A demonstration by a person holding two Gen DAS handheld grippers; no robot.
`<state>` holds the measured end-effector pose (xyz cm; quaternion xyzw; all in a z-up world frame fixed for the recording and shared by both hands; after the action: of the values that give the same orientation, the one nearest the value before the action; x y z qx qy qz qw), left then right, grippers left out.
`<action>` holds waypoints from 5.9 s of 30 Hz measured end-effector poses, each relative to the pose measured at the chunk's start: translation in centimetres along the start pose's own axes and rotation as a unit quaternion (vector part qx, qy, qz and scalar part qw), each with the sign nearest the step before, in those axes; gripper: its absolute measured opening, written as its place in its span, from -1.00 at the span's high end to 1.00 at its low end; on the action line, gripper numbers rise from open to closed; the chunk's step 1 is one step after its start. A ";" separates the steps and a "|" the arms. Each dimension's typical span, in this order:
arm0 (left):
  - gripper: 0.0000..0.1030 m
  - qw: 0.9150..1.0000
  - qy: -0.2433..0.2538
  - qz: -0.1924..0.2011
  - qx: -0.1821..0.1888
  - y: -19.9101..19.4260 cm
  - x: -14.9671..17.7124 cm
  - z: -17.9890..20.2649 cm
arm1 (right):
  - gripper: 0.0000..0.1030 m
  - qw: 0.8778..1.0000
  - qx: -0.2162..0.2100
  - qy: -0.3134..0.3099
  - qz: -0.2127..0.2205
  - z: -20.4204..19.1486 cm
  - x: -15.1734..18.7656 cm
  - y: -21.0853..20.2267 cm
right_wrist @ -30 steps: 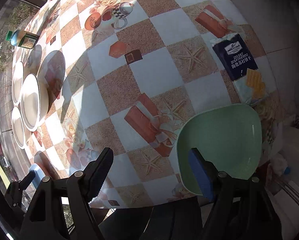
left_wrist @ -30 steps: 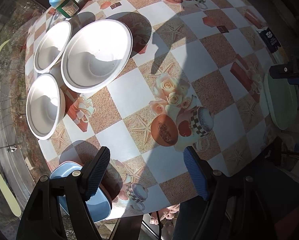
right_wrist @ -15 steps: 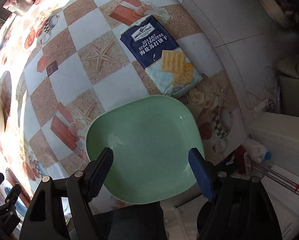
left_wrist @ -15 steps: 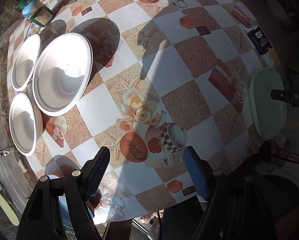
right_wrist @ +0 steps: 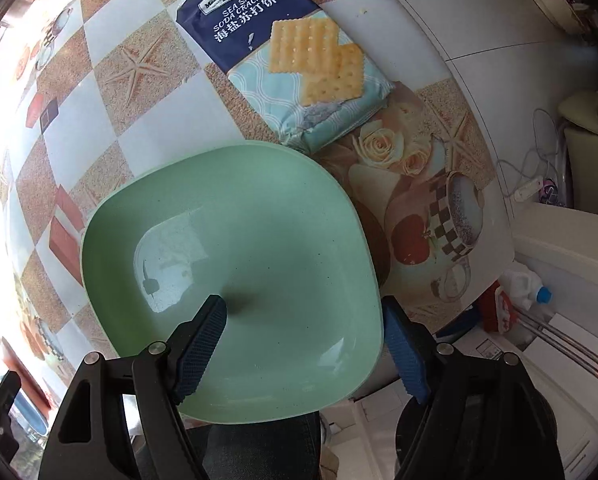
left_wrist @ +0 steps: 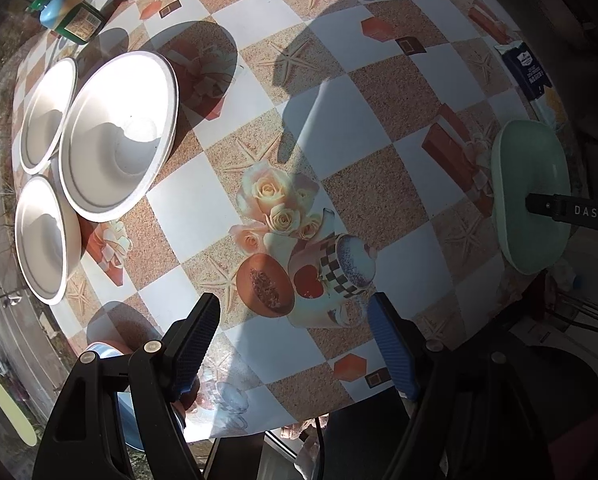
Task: Organize plates and bowls
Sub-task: 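Grasp the green plate's rim with the right tool and lift it, then carry the green plate with the right tool onto the blue plate, then lower the green plate onto the stack and open the right tool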
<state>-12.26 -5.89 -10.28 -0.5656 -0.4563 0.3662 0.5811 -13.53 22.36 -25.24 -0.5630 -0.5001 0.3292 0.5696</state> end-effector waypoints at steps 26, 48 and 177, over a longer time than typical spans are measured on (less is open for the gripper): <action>-0.54 0.997 0.053 0.050 0.013 0.7 -7.8 10.8 | -0.53 0.997 -0.072 0.014 -0.012 -1.4 2.0 0.5; 0.45 0.998 0.032 0.020 0.053 2.3 -5.6 12.6 | 0.43 0.996 -0.062 -0.057 -0.011 -7.2 -3.2 -1.4; -0.54 0.914 -0.402 0.049 -0.041 -0.7 23.2 -29.2 | -0.10 0.865 -0.062 -0.491 -0.083 -37.1 5.5 -3.4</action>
<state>22.62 6.47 -5.23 -0.4153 -0.6377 0.5715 0.3069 22.26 15.43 -15.88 -0.3194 -0.7791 0.4833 0.2398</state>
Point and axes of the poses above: each gripper's, at about its wrist camera, not at the fingertips, and y roughly the way its jaws point, z to its right, x to its underside, the point moved 6 cm from there along y, roughly the way its jaws point, and after that the axes turned 8 degrees about -y, right-handed, at the moved point
